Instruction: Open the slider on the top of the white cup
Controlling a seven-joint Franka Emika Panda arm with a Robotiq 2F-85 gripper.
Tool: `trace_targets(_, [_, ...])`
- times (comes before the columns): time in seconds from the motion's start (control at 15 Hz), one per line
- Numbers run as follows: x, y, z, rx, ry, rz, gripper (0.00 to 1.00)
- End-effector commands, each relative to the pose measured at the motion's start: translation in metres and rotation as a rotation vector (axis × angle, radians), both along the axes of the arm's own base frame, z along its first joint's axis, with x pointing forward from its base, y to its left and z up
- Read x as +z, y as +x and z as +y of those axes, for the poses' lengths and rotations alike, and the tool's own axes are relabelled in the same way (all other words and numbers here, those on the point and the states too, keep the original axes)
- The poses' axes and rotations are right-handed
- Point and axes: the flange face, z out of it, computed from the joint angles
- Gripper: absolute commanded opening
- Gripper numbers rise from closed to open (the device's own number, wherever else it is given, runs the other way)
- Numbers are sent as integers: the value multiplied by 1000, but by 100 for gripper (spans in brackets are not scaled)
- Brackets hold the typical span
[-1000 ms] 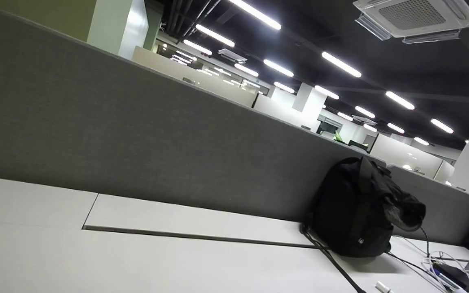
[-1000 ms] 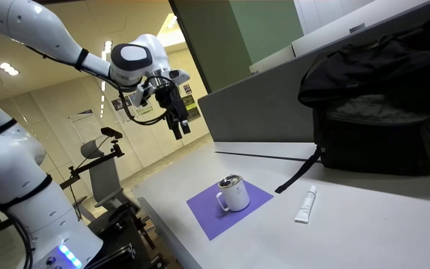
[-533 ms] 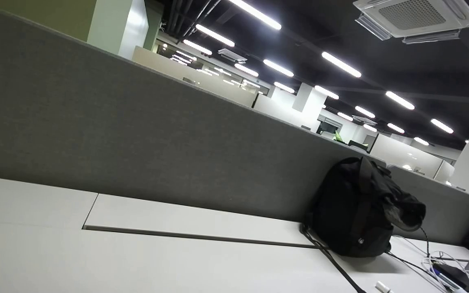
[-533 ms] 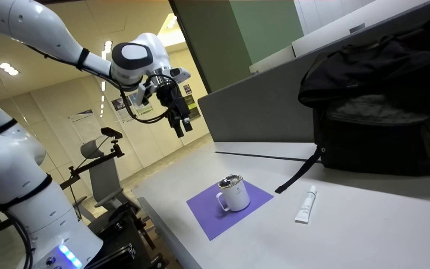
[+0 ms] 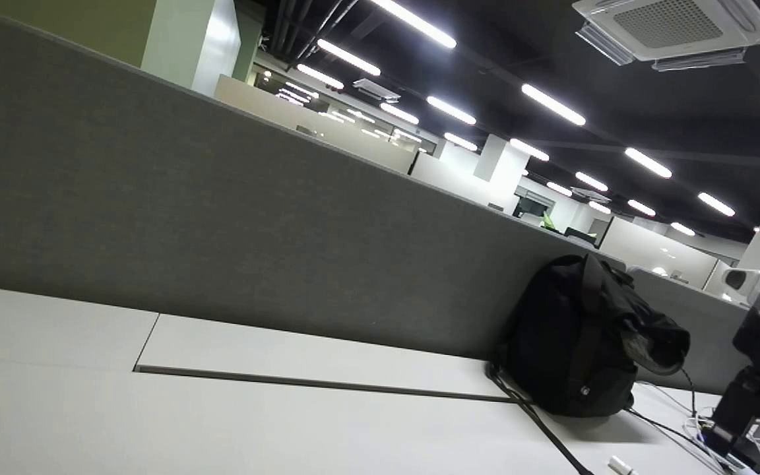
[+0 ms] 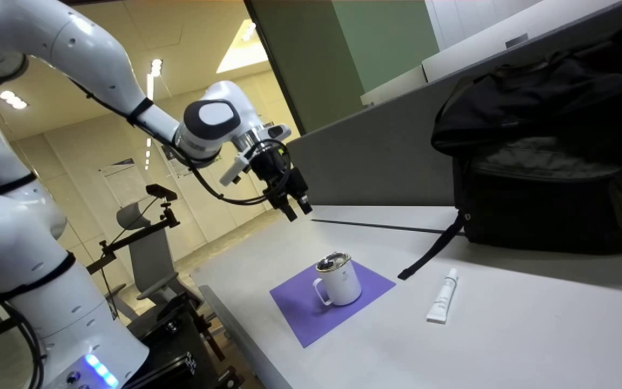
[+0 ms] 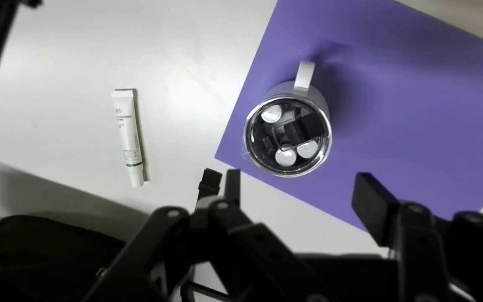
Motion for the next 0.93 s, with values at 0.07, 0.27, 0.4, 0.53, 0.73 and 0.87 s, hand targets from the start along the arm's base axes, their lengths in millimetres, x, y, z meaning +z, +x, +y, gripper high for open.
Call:
trace_targets(0.07, [-36, 4, -11, 109, -34, -21, 34])
trace_targets(0.27, [-49, 4, -15, 157, -40, -29, 14])
trace_targets(0.4, [-54, 4, -18, 176, -44, -25, 2])
trace_targets(0.53, [-59, 0, -18, 151, -33, -5, 0])
trace_targets(0.73, [-63, -4, -18, 123, -24, 18, 1])
trace_targets(0.87, [-66, -7, -19, 102, -23, 48, 1])
